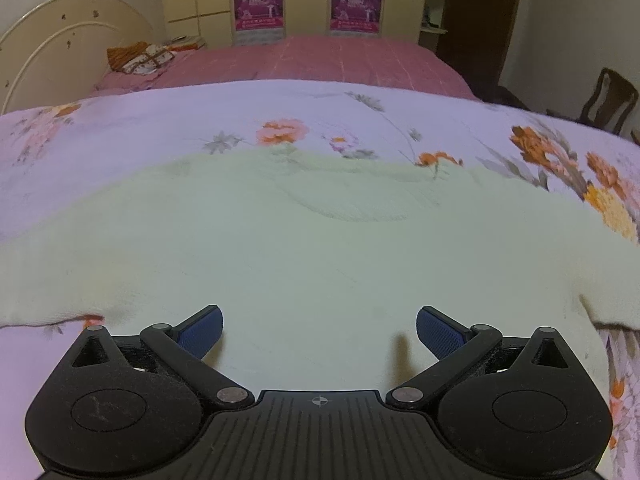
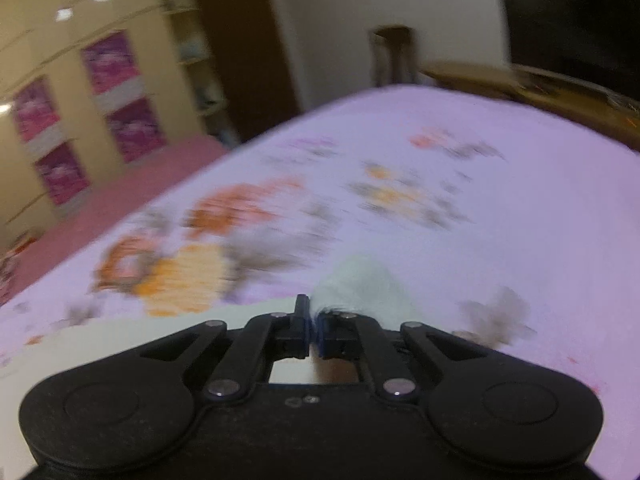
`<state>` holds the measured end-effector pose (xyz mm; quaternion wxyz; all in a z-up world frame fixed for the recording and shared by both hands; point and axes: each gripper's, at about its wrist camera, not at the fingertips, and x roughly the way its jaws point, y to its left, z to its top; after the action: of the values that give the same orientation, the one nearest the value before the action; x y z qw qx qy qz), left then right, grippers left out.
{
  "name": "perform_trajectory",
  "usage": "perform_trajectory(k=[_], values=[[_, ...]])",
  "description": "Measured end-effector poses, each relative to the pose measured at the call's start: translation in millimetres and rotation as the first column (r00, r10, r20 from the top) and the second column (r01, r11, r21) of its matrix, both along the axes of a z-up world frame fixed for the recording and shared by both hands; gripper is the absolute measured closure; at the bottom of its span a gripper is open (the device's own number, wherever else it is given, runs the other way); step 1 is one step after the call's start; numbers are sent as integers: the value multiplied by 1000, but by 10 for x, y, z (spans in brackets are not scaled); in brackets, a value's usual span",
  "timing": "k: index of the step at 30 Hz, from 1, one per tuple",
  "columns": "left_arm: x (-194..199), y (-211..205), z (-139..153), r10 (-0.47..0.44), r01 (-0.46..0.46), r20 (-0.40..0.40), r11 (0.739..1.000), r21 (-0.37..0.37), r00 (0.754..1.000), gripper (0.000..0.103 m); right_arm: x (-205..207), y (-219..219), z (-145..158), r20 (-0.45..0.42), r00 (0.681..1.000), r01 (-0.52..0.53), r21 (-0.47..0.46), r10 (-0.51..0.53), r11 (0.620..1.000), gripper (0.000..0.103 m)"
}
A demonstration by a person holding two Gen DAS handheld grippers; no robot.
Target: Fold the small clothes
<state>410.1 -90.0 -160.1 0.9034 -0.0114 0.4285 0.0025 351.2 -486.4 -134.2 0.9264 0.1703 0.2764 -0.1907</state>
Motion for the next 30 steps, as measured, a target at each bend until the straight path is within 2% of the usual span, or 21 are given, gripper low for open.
perform_trajectory(k=[4, 7, 10, 12, 14, 15, 16, 18, 19, 20, 21, 24, 26, 28, 30], values=[[-23, 260, 128, 39, -38, 33, 999, -22, 999, 0, 208, 698, 232, 50, 977, -203, -34, 205, 979, 99], [-65, 544, 223, 89, -87, 63, 996, -35, 994, 0, 366, 1390, 309, 59, 923, -378, -56, 381, 924, 99], [-118, 825, 273, 126, -123, 75, 992, -42, 989, 0, 495, 2155, 187, 6, 842, -536, -95, 539, 839, 98], [-146, 981, 287, 130, -127, 73, 991, -50, 989, 0, 581, 2645, 0, -75, 766, -642, -94, 638, 761, 94], [-170, 1100, 296, 137, -132, 73, 989, -62, 988, 0, 632, 3067, -190, -186, 698, -716, -136, 692, 685, 76], [-182, 1150, 297, 138, -133, 76, 989, -70, 988, 0, 606, 3225, -245, -224, 674, -739, -179, 704, 650, 74], [-186, 1179, 290, 139, -134, 76, 988, -71, 987, 0, 560, 3347, -263, -249, 664, -748, -234, 705, 622, 69], [-186, 1219, 269, 140, -136, 72, 989, -63, 988, 0, 464, 3443, -230, -252, 658, -750, -300, 709, 589, 55], [-187, 1234, 260, 139, -135, 70, 989, -61, 988, 0, 438, 3430, -213, -249, 661, -746, -317, 708, 585, 40], [-187, 1234, 249, 137, -134, 69, 990, -55, 988, 0, 431, 3373, -195, -242, 675, -734, -314, 696, 602, 29], [-191, 1238, 241, 133, -130, 69, 990, -48, 989, 0, 455, 3265, -174, -231, 692, -720, -277, 684, 636, 29], [-216, 1250, 207, 125, -122, 65, 991, -47, 990, 0, 478, 2966, -107, -173, 749, -658, -83, 639, 748, 31], [-244, 1286, 191, 131, -128, 63, 990, -52, 989, 0, 567, 2762, -84, -120, 788, -601, 67, 604, 797, 32], [-277, 1322, 166, 136, -133, 56, 990, -55, 989, 0, 654, 2613, -113, -53, 817, -550, 228, 574, 804, 33], [-309, 1379, 142, 143, -141, 48, 989, -55, 989, 0, 724, 2549, -186, -52, 842, -495, 317, 536, 809, 45]])
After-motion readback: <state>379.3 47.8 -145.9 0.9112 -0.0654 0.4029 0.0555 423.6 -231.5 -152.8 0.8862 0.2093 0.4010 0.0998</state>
